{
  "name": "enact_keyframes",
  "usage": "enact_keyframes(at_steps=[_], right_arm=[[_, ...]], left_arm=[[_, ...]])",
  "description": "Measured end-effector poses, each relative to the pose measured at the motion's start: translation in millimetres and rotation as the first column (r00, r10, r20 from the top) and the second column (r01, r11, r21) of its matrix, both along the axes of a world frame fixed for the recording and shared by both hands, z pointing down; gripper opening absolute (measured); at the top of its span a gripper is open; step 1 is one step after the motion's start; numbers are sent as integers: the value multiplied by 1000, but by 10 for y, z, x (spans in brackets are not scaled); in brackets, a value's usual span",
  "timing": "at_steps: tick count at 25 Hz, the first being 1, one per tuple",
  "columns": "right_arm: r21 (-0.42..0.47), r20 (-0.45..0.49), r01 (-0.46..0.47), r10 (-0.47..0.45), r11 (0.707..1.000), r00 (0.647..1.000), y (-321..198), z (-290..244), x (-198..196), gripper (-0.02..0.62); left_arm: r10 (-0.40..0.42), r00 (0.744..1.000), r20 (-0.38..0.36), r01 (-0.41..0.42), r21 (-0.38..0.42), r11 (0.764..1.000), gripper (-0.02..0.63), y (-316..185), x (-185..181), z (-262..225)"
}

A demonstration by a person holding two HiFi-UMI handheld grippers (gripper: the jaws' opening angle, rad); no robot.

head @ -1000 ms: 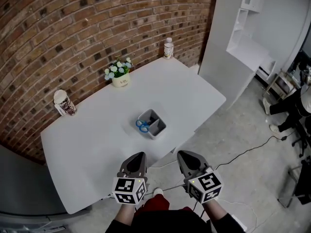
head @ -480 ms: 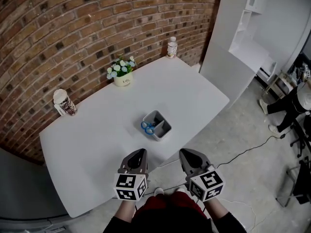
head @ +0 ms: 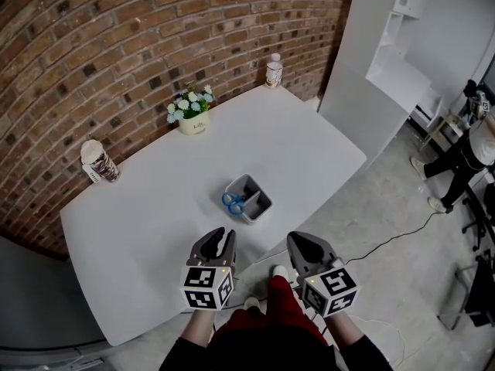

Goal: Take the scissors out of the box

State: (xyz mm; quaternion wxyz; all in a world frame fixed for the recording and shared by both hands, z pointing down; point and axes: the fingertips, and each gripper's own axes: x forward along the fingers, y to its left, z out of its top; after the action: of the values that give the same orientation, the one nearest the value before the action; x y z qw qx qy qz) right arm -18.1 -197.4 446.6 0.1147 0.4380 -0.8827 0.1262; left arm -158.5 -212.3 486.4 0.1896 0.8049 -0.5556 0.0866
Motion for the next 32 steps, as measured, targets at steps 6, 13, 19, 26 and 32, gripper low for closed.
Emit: enact_keyframes(at_steps=[6, 13, 19, 26, 32], right_arm=[[-12, 5, 17, -17, 1000, 1000, -162, 60, 18, 9], [-39, 9, 56, -56, 998, 998, -353, 139, -3, 9], [-60, 10, 101, -101, 993, 995, -498, 231, -44, 9], [-84, 11, 140, -139, 987, 990, -678, 316, -69, 9], [-107, 15, 167, -166, 980, 986, -763, 378, -78, 9]], left_arm=[[-12, 1000, 13, 12, -24, 1000, 115, -131, 26, 50], [-44, 999, -15, 43, -62, 997, 121, -300, 41, 111], [-89, 996, -30, 86, -107, 991, 121, -417, 19, 208], [-130, 990, -47, 122, -146, 982, 127, -560, 22, 274], [-167, 982, -82, 150, -182, 972, 127, -643, 38, 324]])
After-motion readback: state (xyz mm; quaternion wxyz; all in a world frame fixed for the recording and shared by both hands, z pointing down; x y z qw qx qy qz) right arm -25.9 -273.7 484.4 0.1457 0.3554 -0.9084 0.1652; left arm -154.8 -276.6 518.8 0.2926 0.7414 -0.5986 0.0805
